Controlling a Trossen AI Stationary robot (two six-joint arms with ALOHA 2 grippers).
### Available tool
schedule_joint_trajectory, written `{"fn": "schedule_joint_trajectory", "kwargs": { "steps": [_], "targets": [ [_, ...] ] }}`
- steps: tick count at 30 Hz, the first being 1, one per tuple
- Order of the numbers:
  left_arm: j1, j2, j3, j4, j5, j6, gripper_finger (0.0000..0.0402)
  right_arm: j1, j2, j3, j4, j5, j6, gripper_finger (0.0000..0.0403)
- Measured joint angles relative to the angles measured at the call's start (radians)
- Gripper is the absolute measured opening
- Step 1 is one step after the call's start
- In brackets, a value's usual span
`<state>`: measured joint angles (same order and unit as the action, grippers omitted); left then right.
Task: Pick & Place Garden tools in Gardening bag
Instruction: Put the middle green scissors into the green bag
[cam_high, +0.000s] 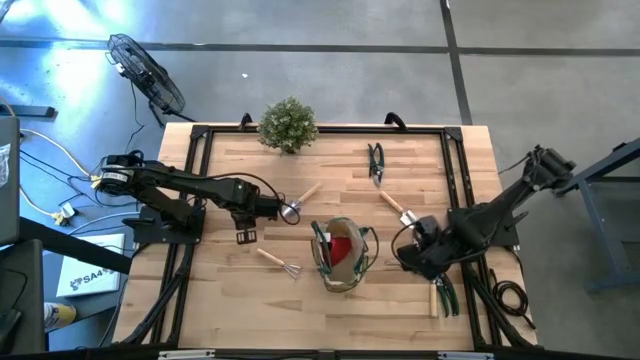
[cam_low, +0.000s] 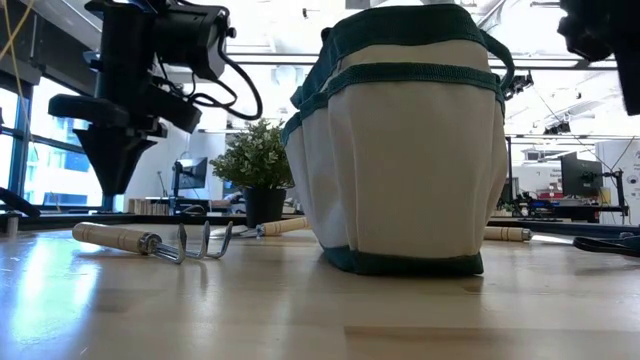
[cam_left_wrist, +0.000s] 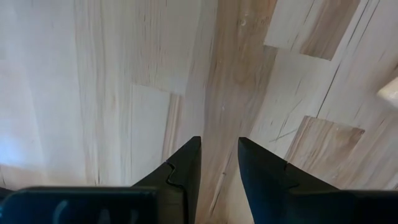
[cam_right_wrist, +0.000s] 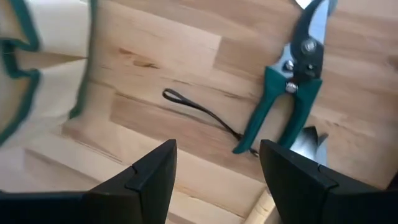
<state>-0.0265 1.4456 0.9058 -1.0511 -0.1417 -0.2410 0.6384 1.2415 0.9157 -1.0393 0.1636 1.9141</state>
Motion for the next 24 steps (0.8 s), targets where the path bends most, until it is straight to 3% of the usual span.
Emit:
{"fn": "schedule_joint_trajectory", "kwargs": {
  "steps": [11, 24],
  "targets": [
    [0.000, 0.000, 0.000, 0.006, 0.000, 0.000, 0.0100, -0.005, 0.141, 0.000, -0.002, -0.118, 0.110, 0.0220],
    [0.000, 0.000, 0.000, 0.013, -0.002, 0.000, 0.0100, -0.034, 0.271, 0.000, 0.000, -0.081, 0.151, 0.0220]
  ]
}}
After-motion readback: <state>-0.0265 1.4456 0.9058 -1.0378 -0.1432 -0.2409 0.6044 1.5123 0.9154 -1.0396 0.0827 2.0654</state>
